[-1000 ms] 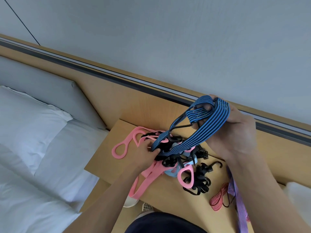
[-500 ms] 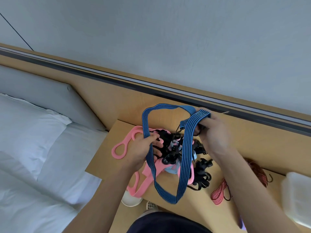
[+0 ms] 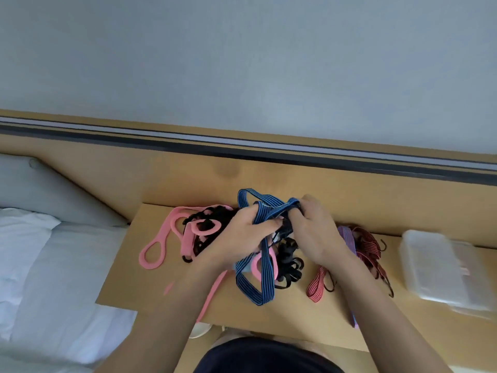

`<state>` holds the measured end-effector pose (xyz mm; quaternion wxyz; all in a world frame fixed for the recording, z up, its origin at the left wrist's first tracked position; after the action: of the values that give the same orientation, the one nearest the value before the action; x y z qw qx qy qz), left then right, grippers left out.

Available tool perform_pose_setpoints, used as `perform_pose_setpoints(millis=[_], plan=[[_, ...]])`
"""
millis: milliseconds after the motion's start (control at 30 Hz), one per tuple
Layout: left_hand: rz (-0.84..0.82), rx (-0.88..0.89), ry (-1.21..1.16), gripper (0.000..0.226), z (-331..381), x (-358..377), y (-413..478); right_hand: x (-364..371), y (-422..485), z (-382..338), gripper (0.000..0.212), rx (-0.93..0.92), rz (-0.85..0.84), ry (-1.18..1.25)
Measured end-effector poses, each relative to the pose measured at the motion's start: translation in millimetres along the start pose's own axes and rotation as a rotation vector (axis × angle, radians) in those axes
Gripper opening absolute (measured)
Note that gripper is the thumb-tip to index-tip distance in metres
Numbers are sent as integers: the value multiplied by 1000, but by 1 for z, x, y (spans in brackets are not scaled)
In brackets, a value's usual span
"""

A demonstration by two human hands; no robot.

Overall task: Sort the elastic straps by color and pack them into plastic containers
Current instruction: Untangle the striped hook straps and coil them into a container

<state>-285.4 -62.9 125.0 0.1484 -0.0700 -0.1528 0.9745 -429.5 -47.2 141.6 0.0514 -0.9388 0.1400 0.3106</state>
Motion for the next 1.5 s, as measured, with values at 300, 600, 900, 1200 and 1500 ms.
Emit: perform_pose_setpoints(millis=[300, 600, 900, 1200, 1500], plan=[[76, -545, -556, 30, -25, 69, 24, -18, -41, 72, 39, 132, -180, 75], [-79, -558, -595, 40, -29, 108, 33, -22, -42, 114, 24, 335, -111, 419], [-51, -427, -51, 25, -65, 84, 35, -37, -41, 164, 21, 276, 185, 52], [220, -493, -66, 26, -108, 13, 1, -74, -48, 270, 18, 588, 511, -168], [316, -506, 8, 22, -120, -11, -14, -22, -51, 287, 39, 618, 347, -368]])
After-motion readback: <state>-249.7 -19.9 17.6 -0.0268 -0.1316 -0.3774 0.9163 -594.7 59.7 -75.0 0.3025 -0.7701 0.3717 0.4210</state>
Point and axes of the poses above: each hand's wrist, its own y-axis towards the middle knuckle, its own x-axis out of the palm, z = x × y, the point moved 5 cm from there along y, towards the middle knuckle, and after that the axes turned 14 degrees about z, right-handed, at the moved point
